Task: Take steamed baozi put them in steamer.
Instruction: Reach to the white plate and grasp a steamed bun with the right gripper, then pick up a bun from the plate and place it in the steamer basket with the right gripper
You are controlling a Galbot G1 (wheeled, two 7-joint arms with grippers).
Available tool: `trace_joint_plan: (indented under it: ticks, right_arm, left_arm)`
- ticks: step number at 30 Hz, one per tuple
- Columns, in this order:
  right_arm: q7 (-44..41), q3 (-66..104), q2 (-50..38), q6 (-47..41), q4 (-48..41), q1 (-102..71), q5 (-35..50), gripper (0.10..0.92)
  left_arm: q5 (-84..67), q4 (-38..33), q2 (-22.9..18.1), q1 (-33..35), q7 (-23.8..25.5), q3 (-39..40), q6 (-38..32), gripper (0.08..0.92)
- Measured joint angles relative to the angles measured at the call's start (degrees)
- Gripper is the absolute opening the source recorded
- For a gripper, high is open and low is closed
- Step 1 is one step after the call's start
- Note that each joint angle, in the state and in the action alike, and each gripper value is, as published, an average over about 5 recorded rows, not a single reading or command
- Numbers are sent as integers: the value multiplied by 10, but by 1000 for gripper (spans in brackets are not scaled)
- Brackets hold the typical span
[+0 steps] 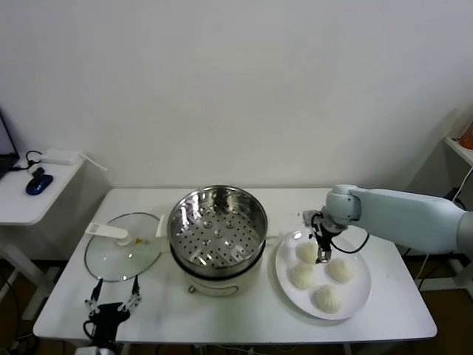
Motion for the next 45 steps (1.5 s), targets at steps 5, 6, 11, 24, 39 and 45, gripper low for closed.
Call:
trace_joint_plan:
  ticks: [5,6,11,24,39,45]
  right_arm:
    - [0,7,5,-3,-9,-10,-3,822]
    - [0,9,6,-3,-10,-11,-4,822]
    - [-2,12,8,-6,-14,-15,-5,785]
    - [-10,6,7,-8,-9,-3,7,609]
    - [-23,-39,-2,7,30,71,35,564]
    - [-38,-82,6,40,52,156,65,566]
  left_arm:
    - [1,2,0,-1,0,0,-1,823]
    - [1,3,0,-1,0,0,-1,823]
    - [2,2,0,-1,0,-3,-1,823]
    - [1,-1,0,0,0,-6,-2,823]
    - [2,-6,-3,2,-1,-5,-1,823]
    - [2,-9,-3,2,-1,-6,-1,823]
